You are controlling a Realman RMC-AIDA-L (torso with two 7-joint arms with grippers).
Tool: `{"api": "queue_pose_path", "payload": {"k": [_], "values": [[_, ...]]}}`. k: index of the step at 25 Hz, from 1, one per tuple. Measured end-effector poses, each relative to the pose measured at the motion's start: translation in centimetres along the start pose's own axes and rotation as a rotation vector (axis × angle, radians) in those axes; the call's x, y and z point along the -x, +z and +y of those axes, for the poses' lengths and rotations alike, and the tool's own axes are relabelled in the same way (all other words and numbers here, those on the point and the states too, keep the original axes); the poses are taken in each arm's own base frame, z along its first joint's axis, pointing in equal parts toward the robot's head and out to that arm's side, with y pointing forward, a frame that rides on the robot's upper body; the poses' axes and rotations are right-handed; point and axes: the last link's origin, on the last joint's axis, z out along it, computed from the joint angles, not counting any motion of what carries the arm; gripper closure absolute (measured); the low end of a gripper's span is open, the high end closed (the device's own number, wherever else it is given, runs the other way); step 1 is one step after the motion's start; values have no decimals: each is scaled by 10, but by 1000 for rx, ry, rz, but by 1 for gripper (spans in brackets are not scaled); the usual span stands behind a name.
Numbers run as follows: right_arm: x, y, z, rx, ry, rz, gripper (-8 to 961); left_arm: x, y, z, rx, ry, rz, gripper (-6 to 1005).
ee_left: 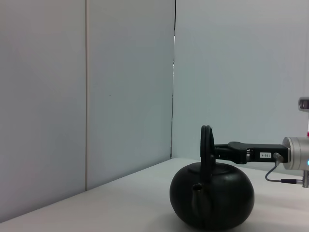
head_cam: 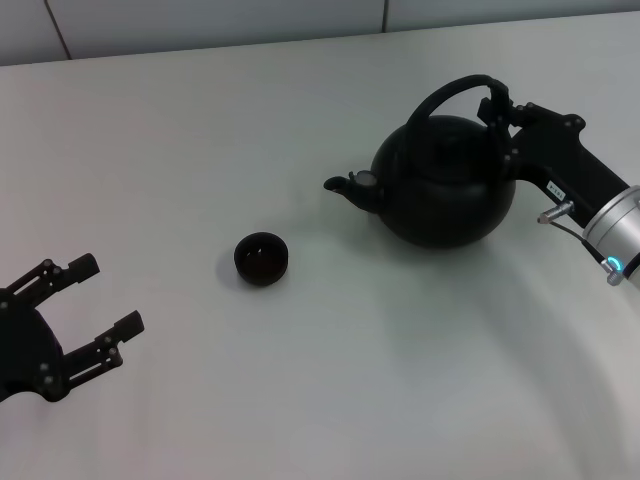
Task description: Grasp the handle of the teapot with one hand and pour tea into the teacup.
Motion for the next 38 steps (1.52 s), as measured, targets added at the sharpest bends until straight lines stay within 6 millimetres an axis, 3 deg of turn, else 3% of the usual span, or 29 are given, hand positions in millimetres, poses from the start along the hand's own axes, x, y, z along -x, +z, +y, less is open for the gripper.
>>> {"api": "queue_pose_path", "payload": {"k": [9,21,26,27,32,38], "values": [[-5,-1,-2,-26,12,31,791,1,-2,1,-4,-4,2,200],[-4,-13,-2,-31,22,-11,538,-1,-3,0,-3,1,3,200],[-6,-36,-2,-47,36,-45,378,-1,-2,0,3,4,6,200],[-7,-53,-4,-73,48,-72,346,-1,-2,1,6,3,6,200],[-13,-82,-6,-144,79,-93,332,0,1,1,5,-1,1,200],[-15,-86,-5,-146,95,-89,333,-1,2,1,13,0,5,201]]}}
